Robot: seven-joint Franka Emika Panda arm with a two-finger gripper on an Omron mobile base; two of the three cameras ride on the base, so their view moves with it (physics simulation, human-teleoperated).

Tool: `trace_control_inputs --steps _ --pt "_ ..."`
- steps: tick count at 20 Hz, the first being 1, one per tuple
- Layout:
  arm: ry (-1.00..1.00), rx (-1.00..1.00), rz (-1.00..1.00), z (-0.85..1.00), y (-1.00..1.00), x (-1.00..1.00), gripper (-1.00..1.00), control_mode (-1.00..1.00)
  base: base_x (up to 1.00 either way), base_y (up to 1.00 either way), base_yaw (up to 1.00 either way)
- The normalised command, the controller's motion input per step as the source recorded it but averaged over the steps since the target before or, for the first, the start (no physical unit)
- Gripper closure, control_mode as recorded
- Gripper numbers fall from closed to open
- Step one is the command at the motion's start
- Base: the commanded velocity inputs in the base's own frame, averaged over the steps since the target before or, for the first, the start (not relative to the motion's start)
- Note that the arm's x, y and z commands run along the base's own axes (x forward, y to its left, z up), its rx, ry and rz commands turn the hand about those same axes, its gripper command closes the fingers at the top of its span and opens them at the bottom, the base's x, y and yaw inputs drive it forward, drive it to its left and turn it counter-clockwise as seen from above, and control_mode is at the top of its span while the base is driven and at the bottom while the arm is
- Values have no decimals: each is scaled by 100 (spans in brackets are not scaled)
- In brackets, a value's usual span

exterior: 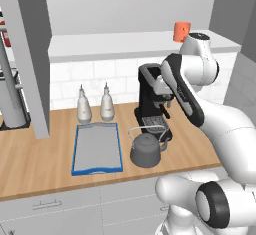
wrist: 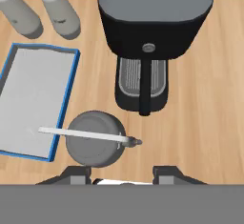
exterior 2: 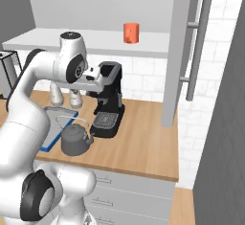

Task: Pick the kettle from the counter and place it on the tray. Then pick the mug from the cabinet and place it on the tray. Then close the cabinet doors.

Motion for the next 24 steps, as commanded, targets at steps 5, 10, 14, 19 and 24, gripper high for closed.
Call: trace_control_inputs --steps 5,10,14,19,24 --pt "0 0 -9 -4 31 -16 -100 -100 0 0 0" --pt "5 4 -29 -11 16 -13 -100 -100 0 0 0" --pt "9 0 0 -7 3 0 -100 -100 0 0 0" --pt "9 1 -2 -26 20 0 -100 -100 0 0 0" --pt "3 0 -6 -51 21 0 -100 -100 0 0 0"
